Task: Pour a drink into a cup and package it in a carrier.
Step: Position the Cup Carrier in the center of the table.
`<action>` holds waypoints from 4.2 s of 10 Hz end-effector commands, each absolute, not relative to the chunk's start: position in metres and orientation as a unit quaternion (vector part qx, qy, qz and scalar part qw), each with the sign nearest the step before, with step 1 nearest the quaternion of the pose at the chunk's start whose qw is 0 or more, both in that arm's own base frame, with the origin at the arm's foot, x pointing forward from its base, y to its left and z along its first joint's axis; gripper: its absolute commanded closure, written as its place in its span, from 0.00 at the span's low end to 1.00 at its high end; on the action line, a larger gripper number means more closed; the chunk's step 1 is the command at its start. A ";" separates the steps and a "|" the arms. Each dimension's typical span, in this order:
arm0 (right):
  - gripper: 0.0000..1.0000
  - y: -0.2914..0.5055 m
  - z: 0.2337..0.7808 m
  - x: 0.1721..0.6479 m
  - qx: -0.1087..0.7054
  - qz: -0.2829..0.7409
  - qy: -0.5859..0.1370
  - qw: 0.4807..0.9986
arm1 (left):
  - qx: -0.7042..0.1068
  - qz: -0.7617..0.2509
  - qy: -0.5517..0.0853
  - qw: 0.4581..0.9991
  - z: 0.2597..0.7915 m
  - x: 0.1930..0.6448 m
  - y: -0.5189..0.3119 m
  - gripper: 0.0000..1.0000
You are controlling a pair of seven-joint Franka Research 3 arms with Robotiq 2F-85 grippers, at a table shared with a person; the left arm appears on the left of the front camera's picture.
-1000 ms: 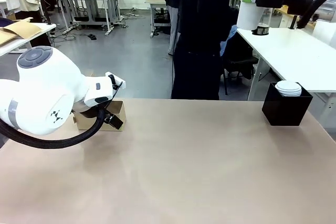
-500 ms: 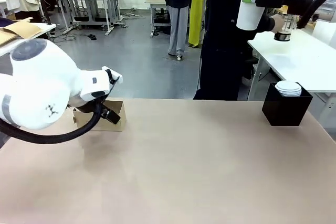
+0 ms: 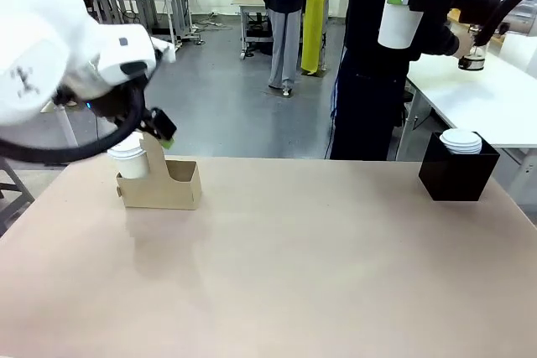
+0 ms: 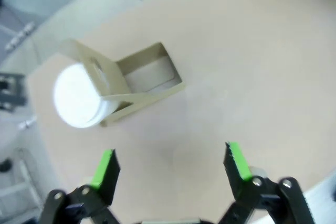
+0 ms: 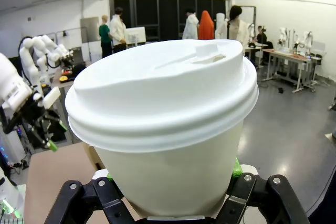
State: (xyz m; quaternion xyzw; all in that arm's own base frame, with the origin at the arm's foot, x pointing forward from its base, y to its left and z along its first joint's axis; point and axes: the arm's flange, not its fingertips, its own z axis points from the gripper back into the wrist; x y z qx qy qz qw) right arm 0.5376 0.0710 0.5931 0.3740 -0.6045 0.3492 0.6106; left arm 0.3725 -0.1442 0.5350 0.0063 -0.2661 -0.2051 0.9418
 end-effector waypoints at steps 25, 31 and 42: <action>0.19 0.072 0.596 0.536 0.374 0.350 -0.607 0.608 | 0.034 -0.019 -0.156 0.987 0.499 0.521 -0.120 1.00; 0.19 0.072 0.596 0.536 0.374 0.350 -0.607 0.608 | 0.025 0.040 -0.206 0.977 0.565 0.453 -0.181 0.98; 0.19 0.072 0.596 0.536 0.374 0.350 -0.607 0.608 | -0.009 0.011 -0.223 0.975 0.524 0.326 -0.396 0.98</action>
